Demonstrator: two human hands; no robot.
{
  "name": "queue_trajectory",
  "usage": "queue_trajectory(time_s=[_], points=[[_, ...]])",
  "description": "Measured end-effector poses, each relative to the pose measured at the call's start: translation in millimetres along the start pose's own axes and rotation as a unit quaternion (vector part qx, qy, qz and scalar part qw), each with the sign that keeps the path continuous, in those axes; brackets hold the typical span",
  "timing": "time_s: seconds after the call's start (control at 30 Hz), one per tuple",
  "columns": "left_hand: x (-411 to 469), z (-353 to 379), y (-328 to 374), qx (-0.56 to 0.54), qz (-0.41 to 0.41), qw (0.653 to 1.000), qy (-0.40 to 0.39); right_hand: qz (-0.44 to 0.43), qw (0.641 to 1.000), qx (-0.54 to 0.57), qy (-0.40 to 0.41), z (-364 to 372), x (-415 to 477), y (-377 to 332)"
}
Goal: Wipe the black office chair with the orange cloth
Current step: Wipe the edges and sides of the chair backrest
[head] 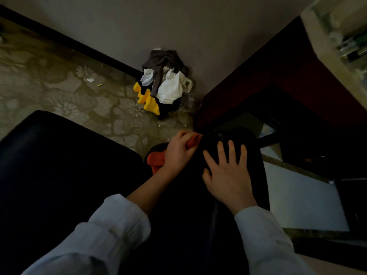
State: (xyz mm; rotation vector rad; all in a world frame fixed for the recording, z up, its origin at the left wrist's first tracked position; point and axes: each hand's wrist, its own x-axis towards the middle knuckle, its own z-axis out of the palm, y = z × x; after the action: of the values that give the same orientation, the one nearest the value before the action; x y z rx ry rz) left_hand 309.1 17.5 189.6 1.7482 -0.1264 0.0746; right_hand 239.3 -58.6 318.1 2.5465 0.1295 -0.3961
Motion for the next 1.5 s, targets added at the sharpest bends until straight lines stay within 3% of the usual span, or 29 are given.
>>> queue_trajectory(time_s=[0.2, 0.3, 0.43, 0.57, 0.7, 0.83, 1.27, 1.5], points=[[-16.9, -14.0, -14.2, 0.007, -0.121, 0.993, 0.001, -0.022, 0.999, -0.036, -0.032, -11.6, 8.9, -1.3], [-10.2, -11.7, -8.7, 0.004, -0.152, 0.988, -0.005, -0.037, 0.992, -0.037, -0.118, -12.8, 25.4, 0.1], [-2.8, -7.9, -6.7, -0.062, -0.088, 0.993, -0.037, -0.036, 0.985, -0.047, -0.16, -9.1, 35.3, -2.9], [7.2, -3.5, -12.3, -0.035, -0.003, 0.998, -0.045, -0.039, 0.983, -0.059, -0.171, -10.3, 35.2, 0.3], [0.0, -5.2, -46.3, 0.009, -0.076, 0.997, -0.008, -0.054, 0.98, -0.05, -0.187, -12.6, 32.4, -1.8], [-5.3, -11.8, -54.5, -0.017, -0.153, 0.988, 0.022, -0.068, 0.974, -0.03, -0.215, -15.9, 31.7, -4.5], [-18.2, -17.9, -16.1, -0.188, -0.071, 0.978, -0.059, -0.038, 0.97, -0.065, -0.231, -25.8, 27.7, -11.1], [16.2, -18.8, -29.5, -0.111, -0.107, 0.987, -0.043, -0.056, 0.978, -0.03, -0.198, -28.0, 34.5, -9.3]])
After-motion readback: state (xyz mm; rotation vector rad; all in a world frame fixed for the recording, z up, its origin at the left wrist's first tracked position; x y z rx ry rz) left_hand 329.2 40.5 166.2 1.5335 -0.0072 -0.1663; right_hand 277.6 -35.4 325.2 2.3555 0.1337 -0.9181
